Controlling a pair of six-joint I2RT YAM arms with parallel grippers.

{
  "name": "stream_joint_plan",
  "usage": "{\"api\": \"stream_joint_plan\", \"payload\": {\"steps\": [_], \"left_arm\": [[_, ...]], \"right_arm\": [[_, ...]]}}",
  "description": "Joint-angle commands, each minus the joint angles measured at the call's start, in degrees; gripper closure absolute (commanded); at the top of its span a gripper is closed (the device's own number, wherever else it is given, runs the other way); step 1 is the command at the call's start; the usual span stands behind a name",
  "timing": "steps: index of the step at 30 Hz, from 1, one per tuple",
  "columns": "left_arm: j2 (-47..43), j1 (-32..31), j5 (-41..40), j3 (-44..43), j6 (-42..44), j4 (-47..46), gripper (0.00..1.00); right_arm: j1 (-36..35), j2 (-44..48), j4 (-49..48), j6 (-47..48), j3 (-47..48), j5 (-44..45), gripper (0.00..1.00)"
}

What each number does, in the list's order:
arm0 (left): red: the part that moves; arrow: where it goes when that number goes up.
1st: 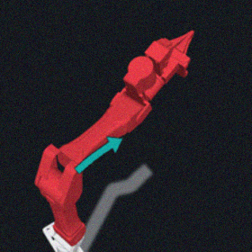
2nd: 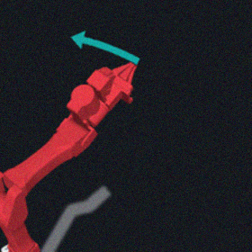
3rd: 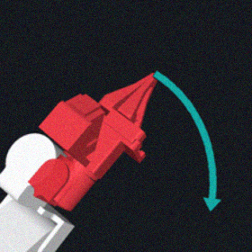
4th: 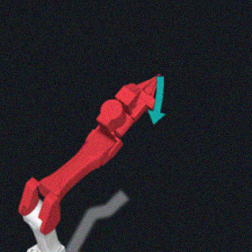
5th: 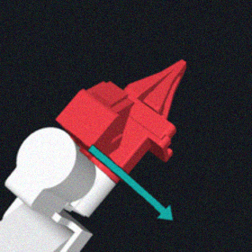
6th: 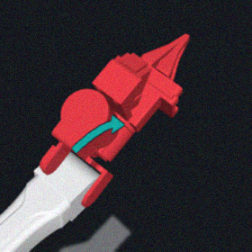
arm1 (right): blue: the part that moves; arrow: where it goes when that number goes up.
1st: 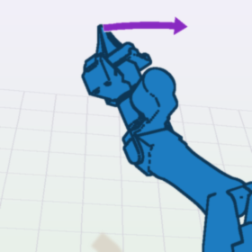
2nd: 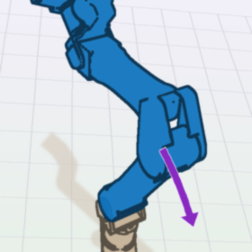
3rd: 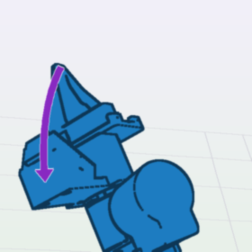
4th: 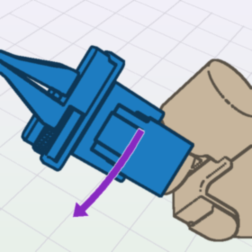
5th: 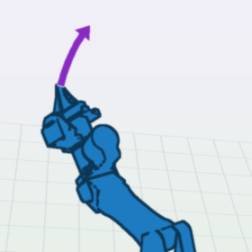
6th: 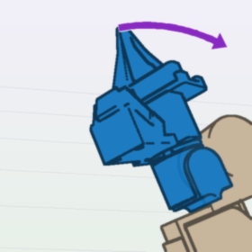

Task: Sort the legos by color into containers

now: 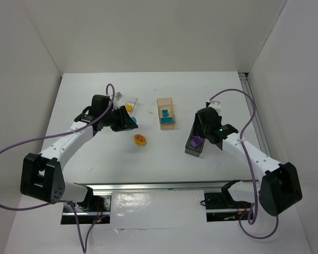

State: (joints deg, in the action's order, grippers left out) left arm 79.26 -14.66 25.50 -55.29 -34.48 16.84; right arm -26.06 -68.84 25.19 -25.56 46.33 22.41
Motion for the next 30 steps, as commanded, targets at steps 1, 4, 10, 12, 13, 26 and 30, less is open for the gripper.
{"api": "stream_joint_plan", "payload": {"steps": [1,4,10,12,13,26,30], "left_arm": [[-4.3,0.1,-2.7,-4.2,1.6,2.9,1.00],[-4.9,0.1,-3.3,-5.7,2.8,4.9,1.00],[-5.5,-0.5,-3.3,-5.3,2.2,5.0,1.00],[-6.1,-0.5,-4.7,-4.7,1.7,5.5,1.00],[-6.7,-0.5,-4.8,-4.7,1.7,5.5,1.00],[-7.8,-1.5,-6.3,-1.8,1.7,5.7,1.00],[-8.3,-1.5,-6.3,-1.8,1.7,5.7,1.00]], "right_arm": [[1.2,-0.3,-1.5,1.8,-0.2,-4.0,0.49],[3.0,-1.1,-1.4,2.4,0.2,-4.7,0.47],[3.0,-1.1,-2.2,3.7,0.8,-4.1,0.47],[3.0,-1.1,-2.2,3.7,0.8,-4.1,0.46],[3.0,-1.1,-2.2,3.7,0.8,-4.1,0.46],[2.5,-3.7,-2.7,3.7,0.8,-5.1,0.42],[2.0,-4.2,-2.7,3.7,0.3,-5.6,0.42]]}}
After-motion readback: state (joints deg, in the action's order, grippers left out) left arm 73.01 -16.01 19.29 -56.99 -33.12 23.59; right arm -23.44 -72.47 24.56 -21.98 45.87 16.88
